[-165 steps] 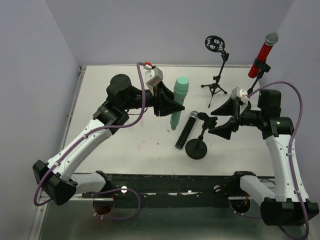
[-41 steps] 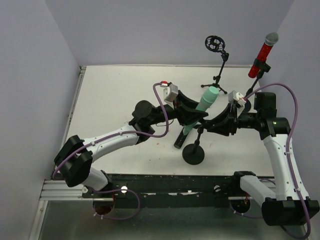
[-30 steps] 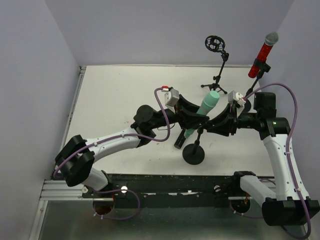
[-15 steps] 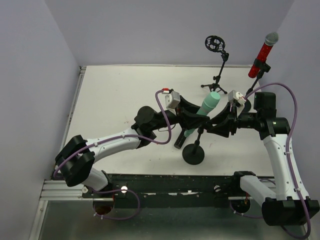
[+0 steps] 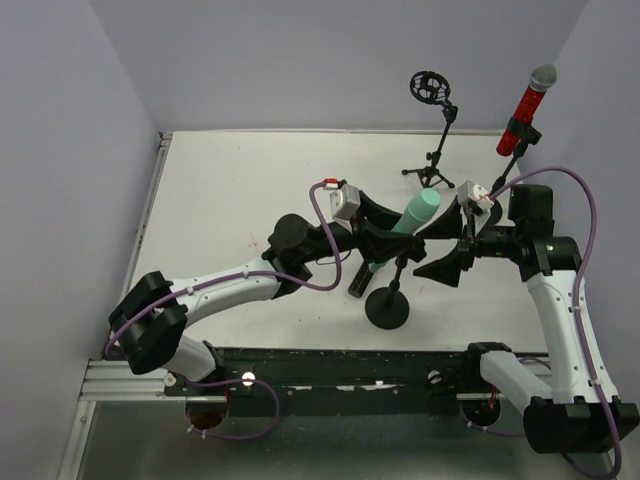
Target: Attach the microphones to the stand
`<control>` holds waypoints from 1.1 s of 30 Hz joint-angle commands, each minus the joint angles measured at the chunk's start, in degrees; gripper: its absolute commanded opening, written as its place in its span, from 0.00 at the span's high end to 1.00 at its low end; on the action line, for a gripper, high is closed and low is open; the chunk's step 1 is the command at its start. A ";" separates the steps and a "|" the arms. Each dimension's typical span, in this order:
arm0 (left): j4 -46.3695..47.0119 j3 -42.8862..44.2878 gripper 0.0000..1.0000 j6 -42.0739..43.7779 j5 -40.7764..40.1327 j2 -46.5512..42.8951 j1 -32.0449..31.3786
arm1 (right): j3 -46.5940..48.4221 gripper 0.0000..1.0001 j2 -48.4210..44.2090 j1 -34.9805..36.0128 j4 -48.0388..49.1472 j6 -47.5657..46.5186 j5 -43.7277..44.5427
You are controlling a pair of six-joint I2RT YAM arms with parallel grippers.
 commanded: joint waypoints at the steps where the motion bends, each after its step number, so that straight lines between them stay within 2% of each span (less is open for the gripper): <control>1: -0.25 -1.92 0.18 -0.52 -3.45 -4.20 -0.41 | -0.28 0.00 -1.21 -0.34 0.00 -0.20 -0.15; 4: -2.37 -2.98 0.02 2.63 -5.29 -7.53 -0.32 | 0.07 0.01 -1.65 -0.87 -0.70 -1.60 -0.06; 9: -6.58 -5.79 0.02 7.91 -7.76 -13.60 0.29 | 1.83 0.00 -1.74 -1.83 -5.96 -7.22 0.72; 14: -9.57 -10.18 0.02 8.80 -8.55 -19.75 2.57 | 2.44 0.00 -2.44 -3.68 -9.40 -11.00 3.27; 19: -9.14 -18.08 0.02 7.22 -0.66 -25.12 6.79 | 1.31 0.00 -4.20 -6.92 -10.81 -12.15 7.05; 22: -6.86 -24.50 0.02 8.44 2.51 -27.75 7.06 | -0.54 0.00 -4.99 -9.39 -10.72 -12.42 7.58; 25: -5.80 -29.51 0.03 10.02 2.27 -28.72 5.93 | -3.00 0.00 -5.08 -10.97 -9.67 -12.59 8.46; 29: -5.45 -32.77 0.04 15.64 -3.61 -27.15 1.10 | -7.48 0.00 -5.61 -11.41 -5.37 -13.38 9.34; 33: 5.94 -35.75 0.07 17.93 -8.98 -19.70 -2.78 | -12.31 0.00 -4.82 -11.77 0.34 -13.65 7.59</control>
